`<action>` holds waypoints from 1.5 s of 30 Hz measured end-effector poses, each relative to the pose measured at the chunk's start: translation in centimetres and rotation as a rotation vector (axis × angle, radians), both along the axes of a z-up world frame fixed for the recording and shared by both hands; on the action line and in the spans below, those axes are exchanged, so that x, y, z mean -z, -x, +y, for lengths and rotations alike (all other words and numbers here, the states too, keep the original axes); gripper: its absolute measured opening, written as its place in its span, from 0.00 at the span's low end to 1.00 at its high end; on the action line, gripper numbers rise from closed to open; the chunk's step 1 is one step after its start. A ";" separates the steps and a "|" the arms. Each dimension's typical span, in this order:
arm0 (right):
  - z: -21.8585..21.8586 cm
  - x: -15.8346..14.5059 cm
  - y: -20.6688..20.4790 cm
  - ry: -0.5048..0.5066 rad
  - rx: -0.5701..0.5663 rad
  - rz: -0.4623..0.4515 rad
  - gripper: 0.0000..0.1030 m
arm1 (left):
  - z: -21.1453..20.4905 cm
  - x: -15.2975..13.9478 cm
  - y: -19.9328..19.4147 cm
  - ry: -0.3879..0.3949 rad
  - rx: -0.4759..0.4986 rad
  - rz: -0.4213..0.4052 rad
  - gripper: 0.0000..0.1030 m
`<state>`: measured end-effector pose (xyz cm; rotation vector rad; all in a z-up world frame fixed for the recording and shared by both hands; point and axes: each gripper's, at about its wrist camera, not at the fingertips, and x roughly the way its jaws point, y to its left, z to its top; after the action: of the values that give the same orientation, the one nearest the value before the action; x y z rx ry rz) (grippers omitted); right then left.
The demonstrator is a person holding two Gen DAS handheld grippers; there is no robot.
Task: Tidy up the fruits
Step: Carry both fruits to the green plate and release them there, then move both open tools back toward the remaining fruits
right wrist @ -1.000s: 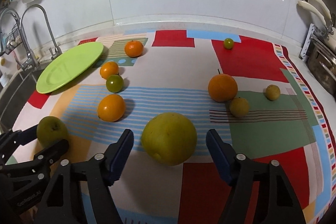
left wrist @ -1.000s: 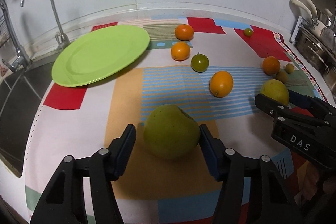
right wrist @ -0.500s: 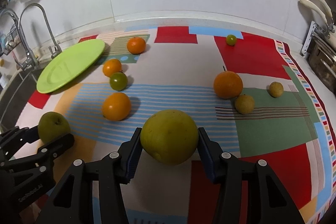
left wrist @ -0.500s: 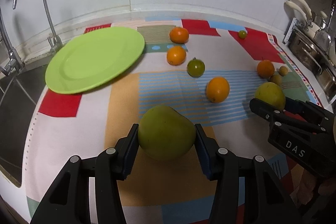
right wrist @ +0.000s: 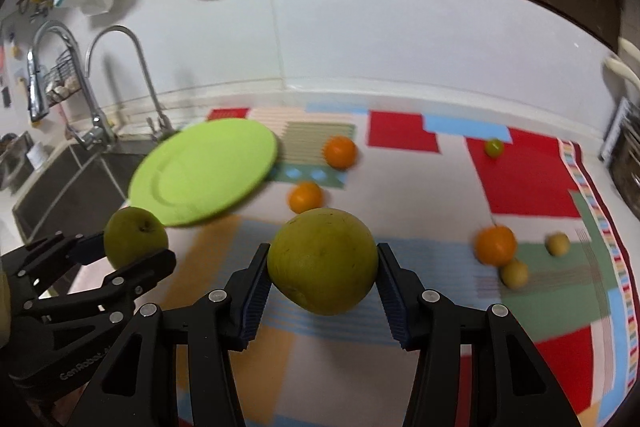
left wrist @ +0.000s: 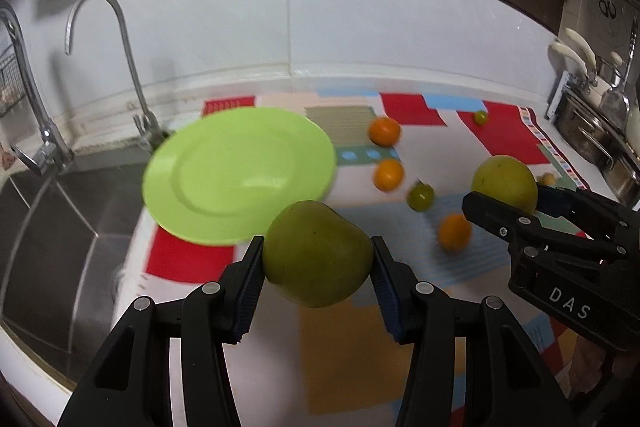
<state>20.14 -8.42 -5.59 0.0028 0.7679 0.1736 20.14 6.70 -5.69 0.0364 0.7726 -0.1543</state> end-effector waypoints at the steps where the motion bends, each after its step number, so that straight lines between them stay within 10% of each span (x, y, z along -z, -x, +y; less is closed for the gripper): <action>1: 0.8 -0.3 -0.4 -0.003 -0.016 -0.007 0.50 | 0.5 -0.2 -0.3 -0.001 -0.003 -0.006 0.49; 31: 11.9 4.8 -13.5 0.003 -0.207 0.093 0.50 | 9.0 4.5 -11.4 -0.031 -0.003 0.078 0.49; 45: 9.7 1.5 -10.5 -0.006 -0.099 -0.006 0.67 | 9.7 -0.2 -8.4 -0.056 -0.065 -0.045 0.71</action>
<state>30.66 1.28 -7.09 -0.0299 0.7618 0.2695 28.49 16.45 -5.45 0.0671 0.7317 -0.0696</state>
